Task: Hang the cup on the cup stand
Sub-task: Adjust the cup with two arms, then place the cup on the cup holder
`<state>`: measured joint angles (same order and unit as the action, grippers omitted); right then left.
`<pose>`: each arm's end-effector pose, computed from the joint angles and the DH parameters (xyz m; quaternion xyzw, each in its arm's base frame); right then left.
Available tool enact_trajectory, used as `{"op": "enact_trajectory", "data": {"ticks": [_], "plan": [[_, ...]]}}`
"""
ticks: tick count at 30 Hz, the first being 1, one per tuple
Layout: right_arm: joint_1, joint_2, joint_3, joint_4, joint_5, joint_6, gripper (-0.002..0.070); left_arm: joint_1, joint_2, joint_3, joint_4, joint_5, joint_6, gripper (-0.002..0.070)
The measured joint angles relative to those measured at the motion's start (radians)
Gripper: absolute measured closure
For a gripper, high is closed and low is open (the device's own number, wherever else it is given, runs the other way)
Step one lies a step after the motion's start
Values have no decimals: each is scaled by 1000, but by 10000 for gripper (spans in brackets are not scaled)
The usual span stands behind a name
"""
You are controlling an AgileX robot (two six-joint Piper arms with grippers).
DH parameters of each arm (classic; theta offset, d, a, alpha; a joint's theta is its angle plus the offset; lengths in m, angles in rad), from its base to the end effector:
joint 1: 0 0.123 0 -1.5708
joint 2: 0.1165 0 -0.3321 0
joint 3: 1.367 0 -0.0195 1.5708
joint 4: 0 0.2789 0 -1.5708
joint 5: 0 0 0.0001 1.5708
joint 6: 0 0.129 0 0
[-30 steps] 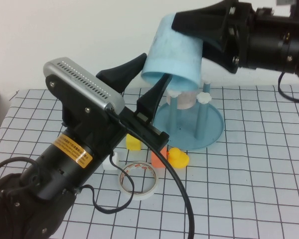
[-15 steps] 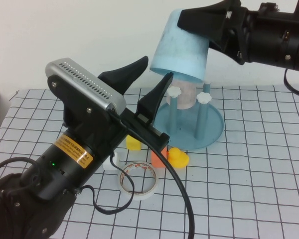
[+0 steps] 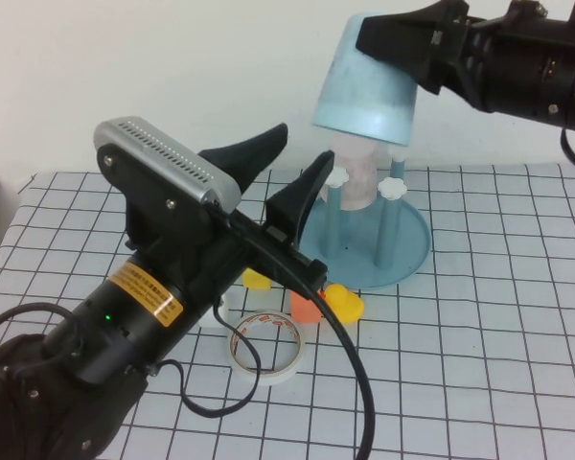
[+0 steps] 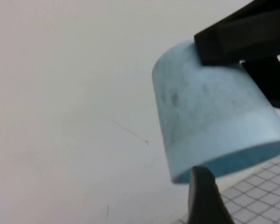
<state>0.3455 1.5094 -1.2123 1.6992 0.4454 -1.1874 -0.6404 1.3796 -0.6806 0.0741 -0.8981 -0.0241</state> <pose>0.3675 0.1909 0.3983 -0.0759 0.7492 0.4190 0.5074 0.2669 -0.2082 0.3461 0.2168 0.5591 -0.2599 0.7568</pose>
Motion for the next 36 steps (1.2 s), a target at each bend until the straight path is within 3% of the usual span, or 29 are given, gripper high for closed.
{"op": "enact_trajectory", "data": {"ticks": [7, 10, 13, 15, 20, 25, 30, 36], "plan": [[0, 0, 0, 7, -115, -177, 120, 0, 0, 0, 0, 92, -49, 361], [0, 0, 0, 8, -189, -281, 120, 0, -4, 0, 0, 169, -96, 452], [0, 4, 0, 13, -241, -367, 120, 0, -30, 0, 0, 305, -120, 599], [0, 17, -7, 15, -253, -417, 120, 0, -57, 0, 0, 413, -120, 643], [0, 100, -37, 17, -253, -503, 120, 31, -122, 0, 0, 642, -89, 671], [0, 204, -91, 17, -256, -533, 120, 116, -208, 18, 0, 829, -88, 675], [0, 284, -117, 20, -281, -575, 120, 202, -410, 147, 0, 882, -90, 675], [0, 334, -120, 20, -304, -593, 120, 208, -609, 287, 0, 898, -82, 676]]}}
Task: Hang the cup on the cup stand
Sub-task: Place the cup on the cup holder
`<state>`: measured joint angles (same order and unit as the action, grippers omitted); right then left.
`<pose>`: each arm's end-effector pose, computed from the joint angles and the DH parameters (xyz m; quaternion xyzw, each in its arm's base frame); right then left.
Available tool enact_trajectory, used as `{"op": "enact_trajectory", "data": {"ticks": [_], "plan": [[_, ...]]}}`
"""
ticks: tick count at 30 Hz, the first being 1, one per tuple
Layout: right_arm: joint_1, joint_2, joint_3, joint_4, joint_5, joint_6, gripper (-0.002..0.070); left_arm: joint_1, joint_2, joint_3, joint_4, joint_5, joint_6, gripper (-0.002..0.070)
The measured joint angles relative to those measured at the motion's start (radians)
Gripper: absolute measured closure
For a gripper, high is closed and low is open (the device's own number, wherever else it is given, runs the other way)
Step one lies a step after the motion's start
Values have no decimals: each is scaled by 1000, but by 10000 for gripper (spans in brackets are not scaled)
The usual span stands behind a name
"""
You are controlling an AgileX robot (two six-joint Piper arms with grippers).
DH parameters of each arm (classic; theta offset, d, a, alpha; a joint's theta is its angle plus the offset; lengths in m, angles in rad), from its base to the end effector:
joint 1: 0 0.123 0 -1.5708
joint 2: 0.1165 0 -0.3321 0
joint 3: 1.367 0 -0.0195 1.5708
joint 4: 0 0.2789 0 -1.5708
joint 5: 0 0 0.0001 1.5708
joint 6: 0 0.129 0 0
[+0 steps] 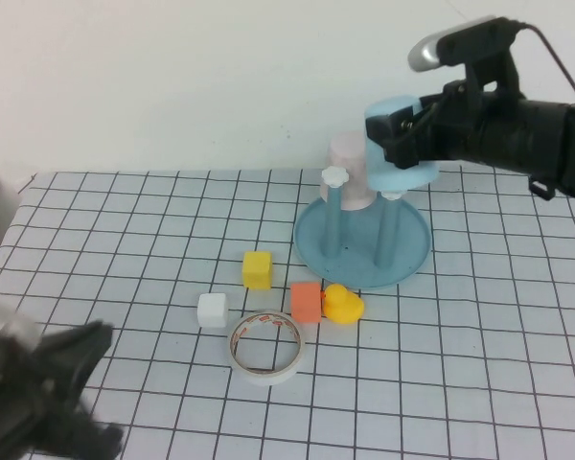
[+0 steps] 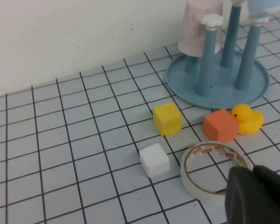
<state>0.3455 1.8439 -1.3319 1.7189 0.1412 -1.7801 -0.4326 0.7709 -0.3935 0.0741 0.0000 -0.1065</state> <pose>0.4698 0.1883 0.2829 -0.2052 0.8077 0.1359 0.5357 0.1695 -0.0783 0.2824 0.1594 0.7859 -0.1377 0.5814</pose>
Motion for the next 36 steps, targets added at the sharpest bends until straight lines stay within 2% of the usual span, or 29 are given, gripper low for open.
{"op": "enact_trajectory", "data": {"ticks": [6, 15, 21, 25, 32, 36], "plan": [[0, 85, -78, 5, -11, -11, 120, 0, -169, 55, 0, 7, 31, 677], [0, 140, -118, 5, -15, -9, 120, 0, -220, 61, 20, 39, 46, 677], [2, 140, -118, 7, -18, -9, 34, 0, -220, 61, 44, 43, 46, 677], [2, 140, -118, 7, -16, -2, 16, 0, -220, 61, 48, 43, 46, 677], [2, 127, -118, 7, -20, 60, 22, 0, -220, 61, 54, 73, 49, 677], [2, 38, -99, 7, -72, 83, 63, 1, -220, 61, 55, 104, 49, 677]]}}
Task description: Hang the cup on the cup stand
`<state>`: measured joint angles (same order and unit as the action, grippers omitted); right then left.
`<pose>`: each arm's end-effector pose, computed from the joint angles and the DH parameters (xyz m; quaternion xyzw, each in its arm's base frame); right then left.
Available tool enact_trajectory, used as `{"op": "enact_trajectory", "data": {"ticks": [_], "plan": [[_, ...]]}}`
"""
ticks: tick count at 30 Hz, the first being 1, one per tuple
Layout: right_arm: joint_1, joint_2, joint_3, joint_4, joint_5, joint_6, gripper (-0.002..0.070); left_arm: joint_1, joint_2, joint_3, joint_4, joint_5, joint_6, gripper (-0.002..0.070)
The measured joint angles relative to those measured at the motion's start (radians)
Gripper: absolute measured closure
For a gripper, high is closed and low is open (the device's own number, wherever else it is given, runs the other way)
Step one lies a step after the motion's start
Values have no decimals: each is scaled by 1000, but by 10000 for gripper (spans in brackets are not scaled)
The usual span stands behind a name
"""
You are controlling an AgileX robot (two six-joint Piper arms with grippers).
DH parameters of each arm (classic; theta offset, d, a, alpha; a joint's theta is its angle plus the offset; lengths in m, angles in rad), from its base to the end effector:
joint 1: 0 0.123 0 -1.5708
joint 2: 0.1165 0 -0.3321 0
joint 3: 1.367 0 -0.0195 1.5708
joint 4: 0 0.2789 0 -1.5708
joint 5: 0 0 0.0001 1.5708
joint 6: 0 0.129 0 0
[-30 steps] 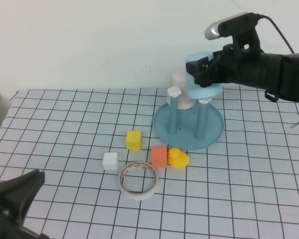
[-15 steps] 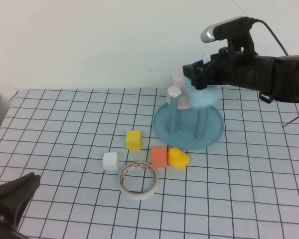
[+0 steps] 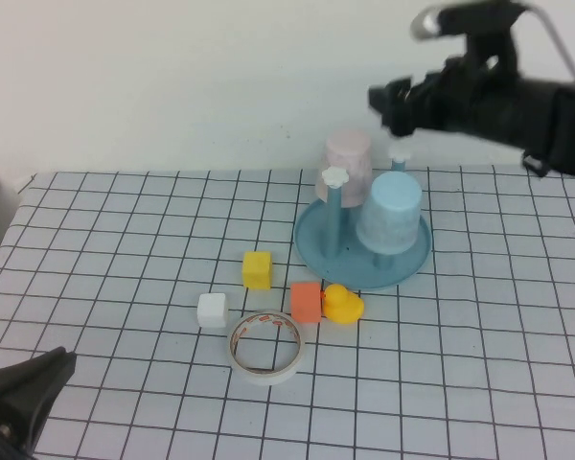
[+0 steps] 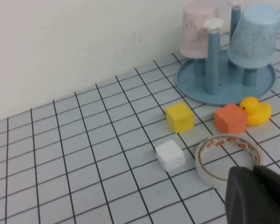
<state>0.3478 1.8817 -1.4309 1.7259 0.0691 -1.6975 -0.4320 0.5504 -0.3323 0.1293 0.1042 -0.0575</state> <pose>0.4915 0.1877 0.2998 -0.1495 0.8062 0.1345 0.5564 0.1311 -0.0585 0.2814 0.1913 0.7612 -0.1060 0.6105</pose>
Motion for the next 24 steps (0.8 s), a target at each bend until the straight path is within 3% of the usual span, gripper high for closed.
{"op": "enact_trajectory", "data": {"ticks": [2, 4, 6, 7, 8, 13, 24], "plan": [[0, -62, 27, 0, -34, 4, 118, 0, 0, 0, 0, 13, 0, 677], [0, -158, 76, 2, -77, 6, 249, 0, 0, 0, 1, 20, 0, 677], [0, -269, 145, 8, -109, 6, 440, 0, 0, 0, 1, 23, 0, 677], [0, -387, 220, 8, -123, 7, 575, 0, 0, 0, 1, 25, 0, 677], [0, -448, 265, 8, -125, 7, 610, 0, 0, 0, 1, 27, 0, 677], [0, -729, 476, 8, -113, -9, 665, 0, 0, 0, 1, 27, 0, 677], [0, -1299, 874, 8, 8, -39, 674, 0, 0, 0, 2, 28, 0, 677]]}}
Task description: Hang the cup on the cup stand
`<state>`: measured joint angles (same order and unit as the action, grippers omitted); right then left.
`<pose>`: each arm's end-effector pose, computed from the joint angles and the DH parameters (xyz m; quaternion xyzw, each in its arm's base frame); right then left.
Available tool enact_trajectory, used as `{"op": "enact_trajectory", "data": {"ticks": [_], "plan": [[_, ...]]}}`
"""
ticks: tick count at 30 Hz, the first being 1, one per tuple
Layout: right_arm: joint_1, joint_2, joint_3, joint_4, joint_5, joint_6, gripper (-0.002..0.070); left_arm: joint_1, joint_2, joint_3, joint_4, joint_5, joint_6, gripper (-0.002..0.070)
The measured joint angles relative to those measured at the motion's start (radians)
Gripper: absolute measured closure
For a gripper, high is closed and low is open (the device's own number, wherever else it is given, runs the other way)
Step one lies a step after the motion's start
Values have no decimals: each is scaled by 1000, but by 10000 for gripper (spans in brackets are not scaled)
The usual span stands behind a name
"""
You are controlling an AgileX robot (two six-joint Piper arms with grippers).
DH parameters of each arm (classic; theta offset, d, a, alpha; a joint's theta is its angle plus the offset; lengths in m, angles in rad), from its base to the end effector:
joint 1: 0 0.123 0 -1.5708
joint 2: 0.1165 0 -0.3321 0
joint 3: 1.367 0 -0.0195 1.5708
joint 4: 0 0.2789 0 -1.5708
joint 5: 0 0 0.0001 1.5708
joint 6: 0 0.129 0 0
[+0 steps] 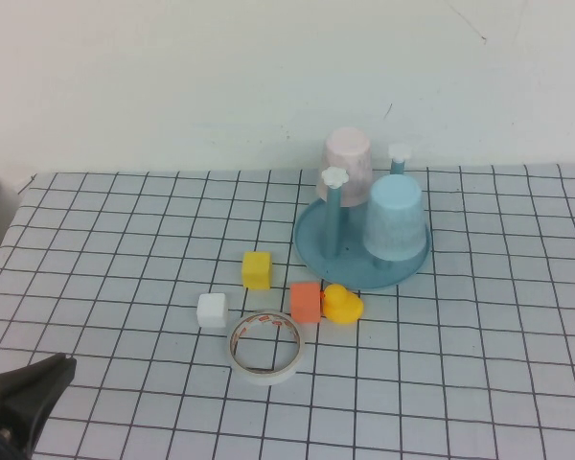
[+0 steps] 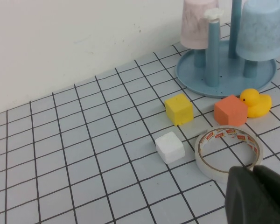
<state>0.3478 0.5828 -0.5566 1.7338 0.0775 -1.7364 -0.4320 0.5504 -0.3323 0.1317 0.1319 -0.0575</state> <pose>0.1388 0.0609 0.3827 -0.1460 0.6648 0.1515 0.7168 0.1305 -0.0577 0.2779 0.1931 0.7694 -0.1019 0.6003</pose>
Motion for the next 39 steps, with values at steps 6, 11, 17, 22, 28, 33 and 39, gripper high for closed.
{"op": "enact_trajectory", "data": {"ticks": [6, 11, 17, 22, 28, 33, 39], "plan": [[0, -252, 148, 0, 1, -15, 675, 0, 0, 0, 0, 7, 0, 677], [0, -360, 266, 0, -47, -28, 675, 0, 0, 0, 0, 6, 0, 677], [0, -430, 303, 0, -144, -129, 675, 0, 0, 0, 0, 6, 0, 677], [0, -468, 303, 2, -230, -211, 675, 0, 0, 0, 0, 6, 0, 677], [-15, -472, 343, -44, -329, -187, 675, 0, 0, 0, 2, 6, 0, 677], [-132, -472, 434, -807, -324, 610, 676, 0, 0, 0, 2, 6, 0, 677], [-365, -501, 488, -1622, -26, 1589, 676, 0, 0, 0, 2, 8, 0, 677]]}}
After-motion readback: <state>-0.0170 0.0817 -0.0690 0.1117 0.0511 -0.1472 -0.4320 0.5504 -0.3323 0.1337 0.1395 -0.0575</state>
